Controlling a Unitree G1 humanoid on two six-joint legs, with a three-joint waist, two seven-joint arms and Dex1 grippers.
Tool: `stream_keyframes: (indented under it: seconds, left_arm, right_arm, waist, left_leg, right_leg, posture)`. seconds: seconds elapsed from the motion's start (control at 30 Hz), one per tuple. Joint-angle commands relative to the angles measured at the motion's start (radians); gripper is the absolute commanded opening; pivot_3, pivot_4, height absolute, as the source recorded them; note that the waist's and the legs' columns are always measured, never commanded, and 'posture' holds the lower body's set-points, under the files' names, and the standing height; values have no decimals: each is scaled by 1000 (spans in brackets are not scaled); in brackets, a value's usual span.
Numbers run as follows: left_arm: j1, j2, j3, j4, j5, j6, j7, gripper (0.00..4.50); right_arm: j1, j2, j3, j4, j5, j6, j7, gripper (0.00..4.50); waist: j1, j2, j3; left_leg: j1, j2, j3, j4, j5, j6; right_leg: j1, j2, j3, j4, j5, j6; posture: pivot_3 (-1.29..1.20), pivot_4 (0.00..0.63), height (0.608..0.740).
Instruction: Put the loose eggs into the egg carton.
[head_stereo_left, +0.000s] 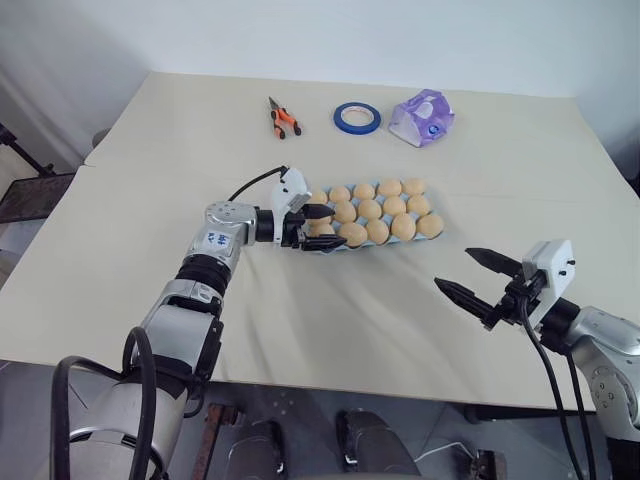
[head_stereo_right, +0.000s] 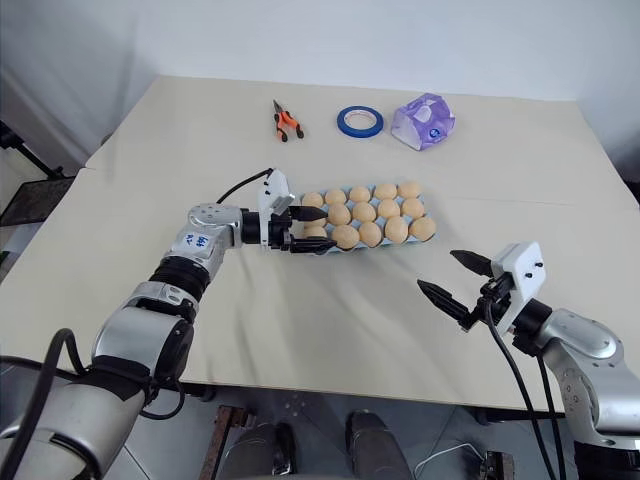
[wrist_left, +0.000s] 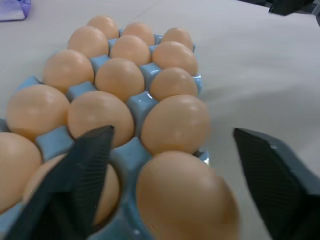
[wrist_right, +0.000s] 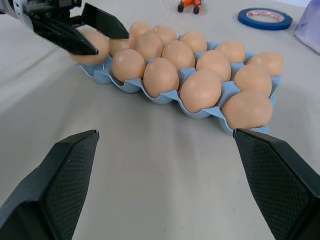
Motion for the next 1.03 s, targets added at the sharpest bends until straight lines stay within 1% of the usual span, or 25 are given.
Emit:
stream_keyframes:
  seconds: [0.03,0.2,0.33,0.43,0.5,0.57,0.63,0.73,0.83,0.9,1.03]
  left_arm:
    - [-25,-2,28,-14,-11,-11,-8,4471]
    - [-22,15,77,-67,-50,22,-44,4471]
    - [27,80,155,-199,-133,73,-97,4471]
    - [130,177,182,-367,-183,185,-146,4471]
    - [204,235,199,-481,-211,263,-138,4471]
    - [272,285,221,-568,-222,298,-114,4471]
    - [346,342,247,-639,-253,331,-141,4471]
    - [487,422,316,-727,-292,321,-159,4471]
    - [561,454,342,-779,-320,327,-160,4471]
    - [614,458,367,-819,-340,321,-149,4471]
    - [651,454,370,-852,-346,305,-116,4471]
  right_arm:
    - [-9,-7,-23,-32,20,-4,-6,4500]
    - [-49,-23,-15,-1,17,-9,16,4500]
    - [-93,-53,-27,36,19,-13,54,4500]
    - [-117,-90,-27,80,14,-20,102,4500]
    - [-131,-111,-27,110,11,-24,130,4500]
    - [-145,-125,-26,138,10,-28,152,4500]
    - [-157,-139,-22,164,10,-27,175,4500]
    - [-181,-162,-6,223,1,-29,222,4500]
    - [-199,-174,8,266,-13,-44,252,4500]
    - [-223,-172,22,293,-20,-46,263,4500]
    - [-264,-157,56,321,-35,-52,273,4500]
  waist:
    - [0,0,0]
    - [0,0,0]
    - [-3,0,0]
    - [-9,1,0]
    - [-9,1,0]
    - [-9,1,0]
    - [-5,1,1]
    - [-4,1,1]
    - [-3,1,1]
    - [-1,1,1]
    - [1,1,1]
  left_leg:
    - [0,0,0,0,0,0]
    - [0,0,0,0,0,0]
    - [0,0,0,0,0,0]
    - [1,2,1,0,0,-1]
    - [2,2,1,0,0,-1]
    - [1,3,0,0,1,-2]
    - [1,2,0,2,1,-1]
    - [0,3,-1,6,0,0]
    - [1,2,-1,7,-1,1]
    - [1,2,-2,7,-1,2]
    - [1,2,-3,7,-3,5]
  right_leg:
    - [0,0,0,0,0,0]
    - [0,0,0,1,0,0]
    - [0,1,-1,1,0,0]
    - [0,1,-1,2,0,0]
    - [0,2,-1,3,0,0]
    - [0,2,-1,3,-1,-1]
    - [0,1,-1,4,-1,-1]
    - [1,0,-2,5,-1,-1]
    - [3,-1,-2,5,0,0]
    - [3,-2,-3,5,0,0]
    - [3,-3,-3,4,1,-1]
  posture:
    - [0,150,740]
    - [0,150,740]
    - [0,150,740]
    - [0,150,740]
    - [0,150,740]
    - [0,150,740]
    - [0,150,740]
    - [0,150,740]
    - [0,150,740]
    - [0,150,740]
    - [0,150,740]
